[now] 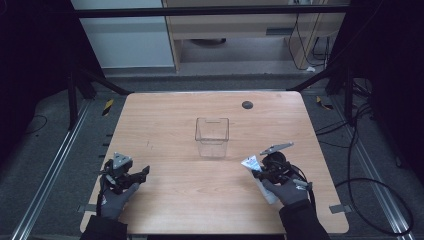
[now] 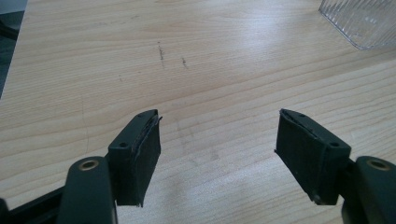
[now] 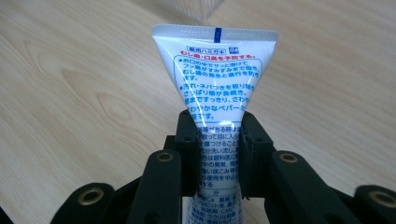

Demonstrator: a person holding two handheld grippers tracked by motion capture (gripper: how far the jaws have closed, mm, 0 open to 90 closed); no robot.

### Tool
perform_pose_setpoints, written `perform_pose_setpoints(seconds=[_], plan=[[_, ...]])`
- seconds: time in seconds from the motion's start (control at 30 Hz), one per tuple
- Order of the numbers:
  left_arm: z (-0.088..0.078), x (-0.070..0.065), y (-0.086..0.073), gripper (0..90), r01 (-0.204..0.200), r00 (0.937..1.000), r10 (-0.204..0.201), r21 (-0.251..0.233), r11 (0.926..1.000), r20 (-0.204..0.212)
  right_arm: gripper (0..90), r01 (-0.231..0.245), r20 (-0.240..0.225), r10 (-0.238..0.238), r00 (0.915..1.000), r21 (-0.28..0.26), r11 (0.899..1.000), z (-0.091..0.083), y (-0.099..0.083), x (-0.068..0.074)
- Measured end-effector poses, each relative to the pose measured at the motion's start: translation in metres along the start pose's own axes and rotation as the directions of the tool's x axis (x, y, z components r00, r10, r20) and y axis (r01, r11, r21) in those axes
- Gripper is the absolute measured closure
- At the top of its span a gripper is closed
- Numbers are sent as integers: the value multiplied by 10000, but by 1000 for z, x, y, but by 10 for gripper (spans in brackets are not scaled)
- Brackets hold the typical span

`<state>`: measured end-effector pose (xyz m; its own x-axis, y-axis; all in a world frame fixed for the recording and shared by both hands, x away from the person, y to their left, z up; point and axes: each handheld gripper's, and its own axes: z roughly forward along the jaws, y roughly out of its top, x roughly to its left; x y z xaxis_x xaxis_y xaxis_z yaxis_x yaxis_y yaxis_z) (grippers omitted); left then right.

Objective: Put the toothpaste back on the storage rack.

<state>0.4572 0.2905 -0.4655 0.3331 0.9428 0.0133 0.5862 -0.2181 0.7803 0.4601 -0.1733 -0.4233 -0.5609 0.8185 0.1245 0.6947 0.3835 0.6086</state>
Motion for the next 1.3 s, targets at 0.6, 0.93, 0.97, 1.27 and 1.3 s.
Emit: perform_pose_setpoints(seconds=[0.6, 0.93, 0.97, 1.27, 1.3], plan=[[0, 0, 0, 298, 16, 10000, -16, -18, 10000, -56, 735, -356, -37, 366, 9993, -3417, 9391, -25, 35, 5], [-1, 1, 0, 298, 45, 10000, -46, -82, 10000, -70, 735, -838, 40, 1005, 9949, -5193, 8505, -31, 56, 6], [-1, 1, 0, 298, 46, 10000, -47, -78, 10000, -72, 734, -882, 67, 1081, 9941, -5294, 8438, -31, 58, 6], [-2, 1, 0, 298, 73, 9999, -74, -105, 9999, -77, 733, -1032, 518, 1735, 9835, -6268, 7723, -27, 73, 13], [-2, 1, 0, 298, 82, 9999, -83, -106, 9999, -72, 733, -1026, 559, 1786, 9823, -6374, 7637, -26, 76, 14]])
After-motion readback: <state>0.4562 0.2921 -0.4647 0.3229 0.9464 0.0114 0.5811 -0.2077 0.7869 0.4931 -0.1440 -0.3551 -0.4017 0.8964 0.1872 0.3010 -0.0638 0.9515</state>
